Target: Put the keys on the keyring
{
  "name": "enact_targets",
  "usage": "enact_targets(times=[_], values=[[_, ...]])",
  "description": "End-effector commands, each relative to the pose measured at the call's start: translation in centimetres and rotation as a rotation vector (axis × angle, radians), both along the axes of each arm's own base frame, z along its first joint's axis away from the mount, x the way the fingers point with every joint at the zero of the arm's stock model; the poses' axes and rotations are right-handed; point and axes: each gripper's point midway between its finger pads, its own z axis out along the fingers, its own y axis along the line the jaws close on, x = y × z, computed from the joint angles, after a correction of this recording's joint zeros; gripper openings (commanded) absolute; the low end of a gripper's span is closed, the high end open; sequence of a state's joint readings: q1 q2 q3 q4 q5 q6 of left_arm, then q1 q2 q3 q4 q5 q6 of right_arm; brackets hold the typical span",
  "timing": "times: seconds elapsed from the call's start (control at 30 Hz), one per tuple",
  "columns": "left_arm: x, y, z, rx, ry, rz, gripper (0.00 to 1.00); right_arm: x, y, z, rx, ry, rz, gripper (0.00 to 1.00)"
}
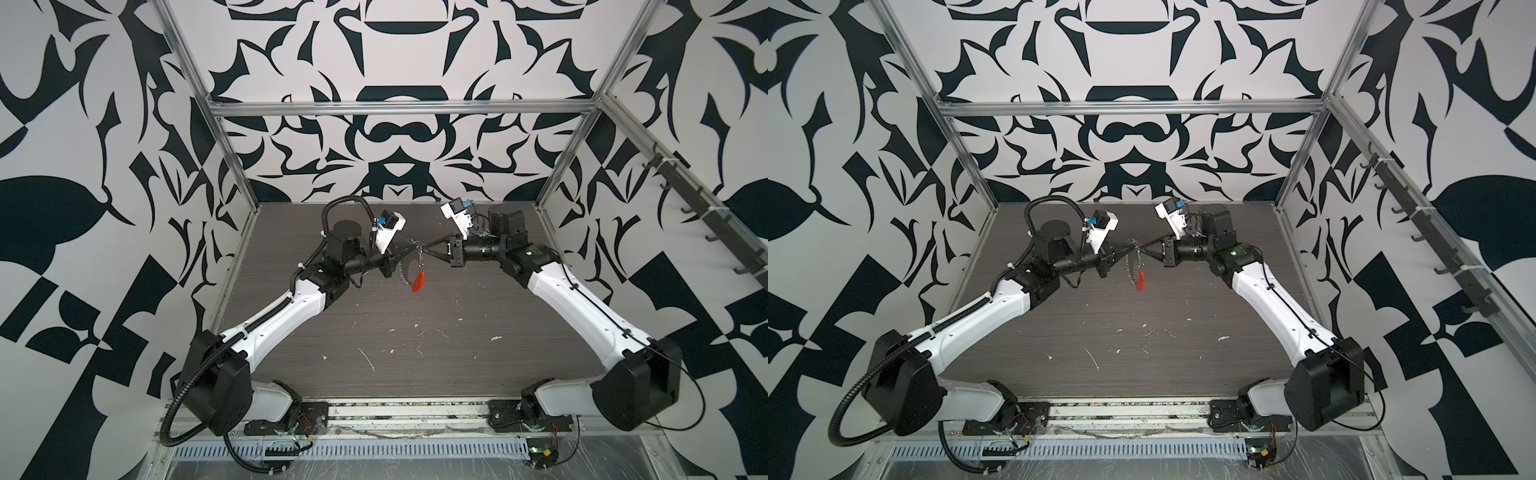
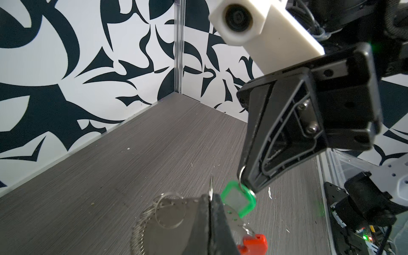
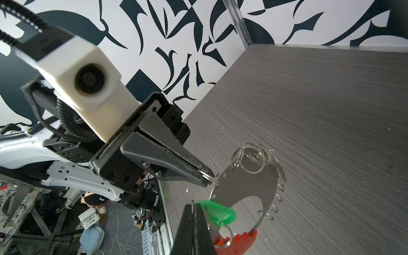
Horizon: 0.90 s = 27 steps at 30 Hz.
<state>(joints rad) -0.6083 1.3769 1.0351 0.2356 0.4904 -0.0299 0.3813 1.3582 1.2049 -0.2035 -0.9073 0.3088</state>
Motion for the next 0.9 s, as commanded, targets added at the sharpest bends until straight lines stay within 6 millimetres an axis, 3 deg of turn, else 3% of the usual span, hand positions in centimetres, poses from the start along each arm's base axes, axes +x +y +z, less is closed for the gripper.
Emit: enact_targets(times=[0.0,0.47,0.7,0.87], values=[[-0.8,-0.3,1.7,-0.044,-0.047,-0.045,0.0,0.3,0.6,2.6,0.04,-0.076,0.01,0.0],[-1.4,-0.5,1.5,-0.04,-0.027,-0.078,0.0,1.9,0.9,2.4,0.017,-0.08,-0.05,0.0],[-1.4,-0.5,1.5,-0.035,-0.022,-0.079,0.0,1.7,0.8,3.4,0.032,-0.104,-0.052,0.0],[-1.5,-0.6,1.7,-0.039,-0.024,-0.086,0.0,2.0,0.9,3.0,0.022,-0.088,-0.053,0.0]])
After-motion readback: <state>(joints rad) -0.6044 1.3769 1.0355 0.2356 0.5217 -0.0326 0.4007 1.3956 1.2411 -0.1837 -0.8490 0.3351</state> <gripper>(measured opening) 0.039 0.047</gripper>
